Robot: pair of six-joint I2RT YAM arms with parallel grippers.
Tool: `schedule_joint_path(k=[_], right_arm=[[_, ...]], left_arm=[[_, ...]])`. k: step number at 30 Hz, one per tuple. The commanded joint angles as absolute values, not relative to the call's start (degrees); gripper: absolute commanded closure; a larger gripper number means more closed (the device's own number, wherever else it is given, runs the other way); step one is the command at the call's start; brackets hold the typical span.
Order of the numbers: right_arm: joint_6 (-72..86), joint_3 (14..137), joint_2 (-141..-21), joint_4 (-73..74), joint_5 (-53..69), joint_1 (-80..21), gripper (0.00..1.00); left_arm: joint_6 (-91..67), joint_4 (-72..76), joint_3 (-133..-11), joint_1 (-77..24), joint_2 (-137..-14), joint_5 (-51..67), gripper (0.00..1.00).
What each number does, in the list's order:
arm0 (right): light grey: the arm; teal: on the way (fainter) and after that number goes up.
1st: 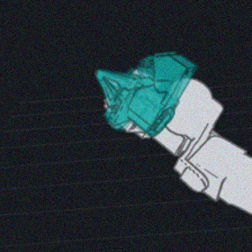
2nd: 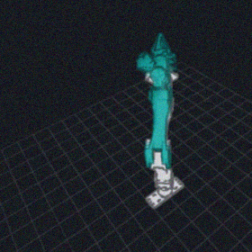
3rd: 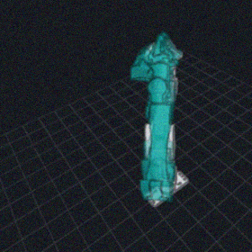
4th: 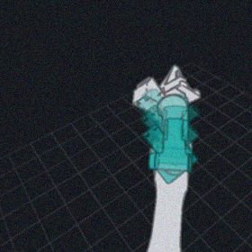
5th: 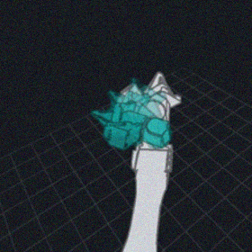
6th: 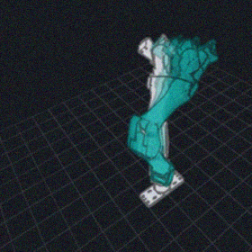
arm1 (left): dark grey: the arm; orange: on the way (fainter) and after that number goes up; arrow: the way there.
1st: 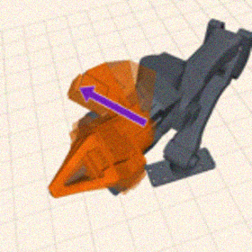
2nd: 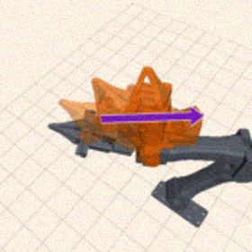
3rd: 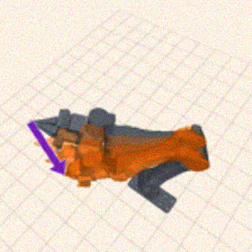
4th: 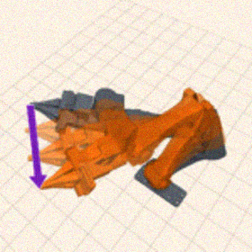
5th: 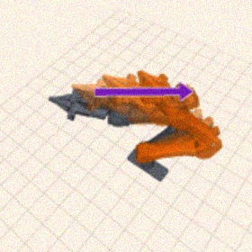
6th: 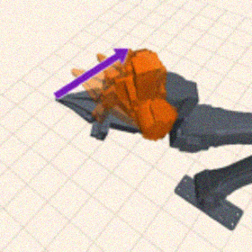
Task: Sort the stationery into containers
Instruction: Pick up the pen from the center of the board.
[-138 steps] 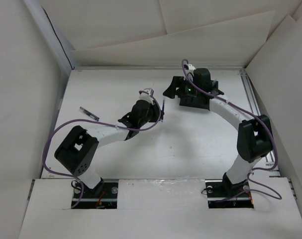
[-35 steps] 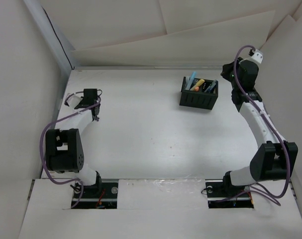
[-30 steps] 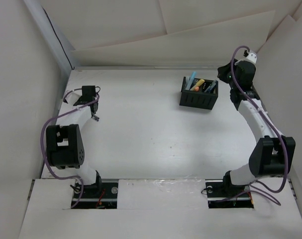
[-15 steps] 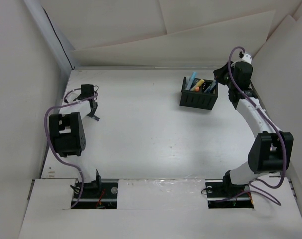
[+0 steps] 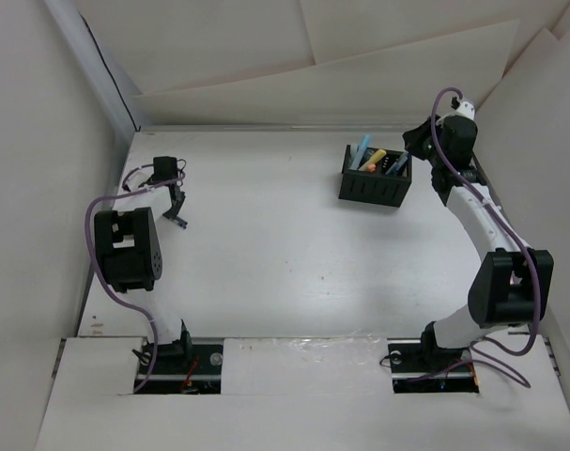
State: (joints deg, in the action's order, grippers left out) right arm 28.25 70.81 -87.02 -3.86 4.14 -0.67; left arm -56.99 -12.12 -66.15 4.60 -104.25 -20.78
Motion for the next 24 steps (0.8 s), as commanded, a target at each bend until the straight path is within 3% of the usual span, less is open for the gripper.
schedule_joint_path(k=[1,24], right_arm=[[27.51,73.65,-87.10,-5.28,4.83,-0.62,0.98],[27.51,73.65,-87.63,-5.27,5.36,-1.14,0.94]], left_arm=[[-56.34,-14.50,-68.20,4.83,-104.06,-20.65,0.76],[-56.16,-14.59,-67.68,4.83,-105.12,-18.55,0.80]])
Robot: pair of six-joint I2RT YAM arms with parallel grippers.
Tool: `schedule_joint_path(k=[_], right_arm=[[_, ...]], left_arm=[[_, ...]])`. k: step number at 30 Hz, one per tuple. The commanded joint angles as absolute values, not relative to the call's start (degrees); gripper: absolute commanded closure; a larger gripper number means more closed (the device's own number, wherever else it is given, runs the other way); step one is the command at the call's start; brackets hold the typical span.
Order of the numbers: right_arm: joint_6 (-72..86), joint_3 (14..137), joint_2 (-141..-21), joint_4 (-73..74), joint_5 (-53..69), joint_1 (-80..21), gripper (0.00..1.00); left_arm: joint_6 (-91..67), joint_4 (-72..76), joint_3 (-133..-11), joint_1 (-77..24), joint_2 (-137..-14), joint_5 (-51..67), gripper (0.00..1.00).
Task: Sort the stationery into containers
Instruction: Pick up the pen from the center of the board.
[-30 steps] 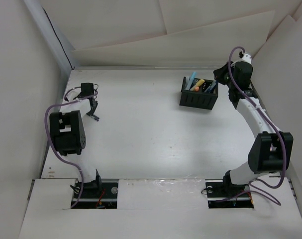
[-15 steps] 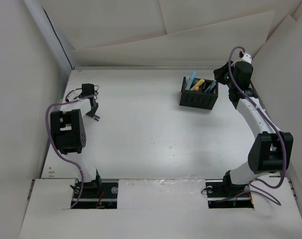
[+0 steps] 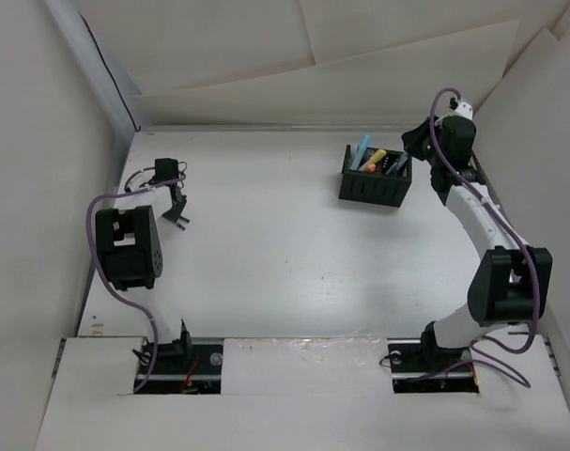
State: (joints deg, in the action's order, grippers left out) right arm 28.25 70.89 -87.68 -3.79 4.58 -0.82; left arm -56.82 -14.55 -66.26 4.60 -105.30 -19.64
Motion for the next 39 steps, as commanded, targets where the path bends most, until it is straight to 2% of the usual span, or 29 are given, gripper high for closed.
schedule_joint_path(k=[1,10,15,20,23,27,31,36,39], right_arm=[[27.51,73.65,-87.63,-5.27,5.36,-1.14,0.93],[27.51,73.65,-86.57,-5.27,5.36,-1.14,0.67],[27.51,73.65,-86.57,-5.27,5.36,-1.14,0.63],[27.51,73.65,-86.57,-5.27,5.36,-1.14,0.62],[27.51,73.65,-86.04,-5.27,5.88,-1.14,0.61],[27.51,73.65,-85.52,-5.27,6.42,-1.14,0.53],[27.51,73.65,-85.52,-5.27,7.91,-1.14,0.45],[27.51,73.65,-85.52,-5.27,7.91,-1.67,0.44],[27.51,73.65,-86.13,-5.27,7.91,-2.20,0.44]], left_arm=[[-56.16,-14.59,-67.68,4.83,-105.12,-18.54,0.80],[-55.02,-13.97,-68.81,3.69,-106.17,-18.02,0.82],[-54.40,-13.97,-69.43,2.55,-107.22,-19.16,0.88],[-53.88,-15.12,-70.58,2.02,-107.84,-20.48,0.98],[-53.35,-15.12,-70.58,2.02,-108.37,-20.48,0.98],[-52.82,-13.54,-70.58,2.02,-108.37,-18.20,0.98],[-52.29,-12.22,-69.52,2.02,-108.37,-15.47,0.93],[-52.29,-10.99,-68.99,2.02,-111.35,-14.33,0.92],[-52.29,-10.46,-68.99,2.02,-111.36,-14.33,1.00]])
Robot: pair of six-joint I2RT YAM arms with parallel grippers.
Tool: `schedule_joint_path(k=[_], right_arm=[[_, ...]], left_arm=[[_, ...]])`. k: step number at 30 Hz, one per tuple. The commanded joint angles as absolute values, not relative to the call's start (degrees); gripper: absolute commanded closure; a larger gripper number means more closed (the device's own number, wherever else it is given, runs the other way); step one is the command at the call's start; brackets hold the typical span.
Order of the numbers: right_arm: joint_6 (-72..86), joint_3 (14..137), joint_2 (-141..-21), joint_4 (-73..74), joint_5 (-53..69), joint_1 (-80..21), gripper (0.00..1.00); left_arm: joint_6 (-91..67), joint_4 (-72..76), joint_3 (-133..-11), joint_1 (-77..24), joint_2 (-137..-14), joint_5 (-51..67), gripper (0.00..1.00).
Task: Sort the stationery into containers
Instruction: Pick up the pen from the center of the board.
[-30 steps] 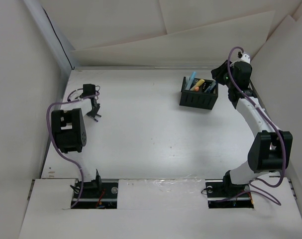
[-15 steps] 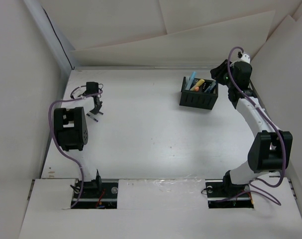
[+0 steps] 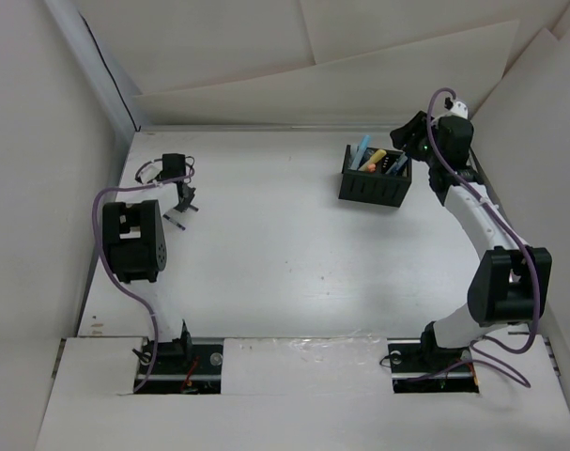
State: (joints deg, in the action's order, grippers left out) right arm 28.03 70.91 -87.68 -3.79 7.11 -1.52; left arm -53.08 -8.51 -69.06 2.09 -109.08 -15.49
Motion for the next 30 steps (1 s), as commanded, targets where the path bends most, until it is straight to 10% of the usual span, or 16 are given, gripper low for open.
schedule_joint_path(k=[1,30], right_arm=[[27.51,74.17,-86.13,-5.27,7.91,-2.20,0.44],[25.31,75.23,-93.42,-2.72,28.04,-24.87,0.04]], left_arm=[[-52.29,-10.46,-68.99,2.02,-111.36,-14.33,1.00],[-33.14,18.46,-45.18,-37.60,-78.49,-8.70,1.00]])
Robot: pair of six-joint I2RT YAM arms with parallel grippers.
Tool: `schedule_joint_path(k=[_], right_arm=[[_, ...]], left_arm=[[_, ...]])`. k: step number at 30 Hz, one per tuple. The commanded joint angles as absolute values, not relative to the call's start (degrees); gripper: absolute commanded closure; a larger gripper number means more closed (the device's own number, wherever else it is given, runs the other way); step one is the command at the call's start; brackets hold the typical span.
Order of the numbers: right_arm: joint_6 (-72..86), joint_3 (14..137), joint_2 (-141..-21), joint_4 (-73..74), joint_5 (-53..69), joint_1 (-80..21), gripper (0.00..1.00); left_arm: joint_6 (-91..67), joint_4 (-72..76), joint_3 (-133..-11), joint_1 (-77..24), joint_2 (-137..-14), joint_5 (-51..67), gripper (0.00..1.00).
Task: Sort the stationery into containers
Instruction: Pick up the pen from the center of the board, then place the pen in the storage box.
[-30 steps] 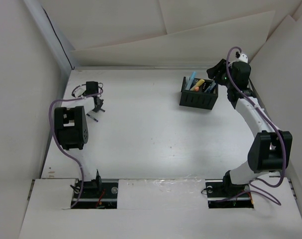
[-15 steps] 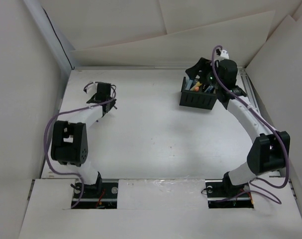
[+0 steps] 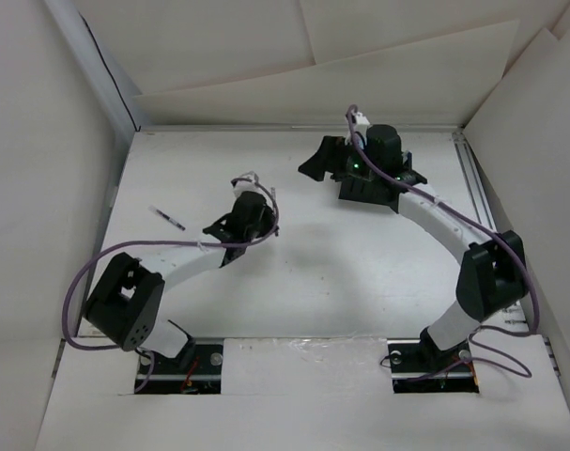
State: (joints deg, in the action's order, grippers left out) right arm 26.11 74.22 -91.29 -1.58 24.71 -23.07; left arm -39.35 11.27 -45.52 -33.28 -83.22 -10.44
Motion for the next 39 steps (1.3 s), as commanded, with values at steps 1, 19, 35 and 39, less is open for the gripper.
schedule_joint_path(k=[1,19,35,39], right_arm=[[25.31,75.23,-93.95,-2.72,28.65,-26.09,0.04],[27.06,68.99,-95.54,-7.55,25.04,-29.88,0.28],[29.53,68.91,-94.58,-11.25,26.28,-26.90,1.00],[29.53,68.91,-90.45,-9.94,21.55,-22.25,1.00]], left_arm=[[-32.53,18.46,-44.57,-38.92,-77.88,-9.57,1.00],[-29.62,24.79,-40.52,-42.01,-71.02,-3.52,1.00],[-29.09,25.84,-41.04,-42.01,-71.54,-2.37,0.74],[-30.41,26.37,-41.04,-42.01,-71.54,-3.77,0.57]])
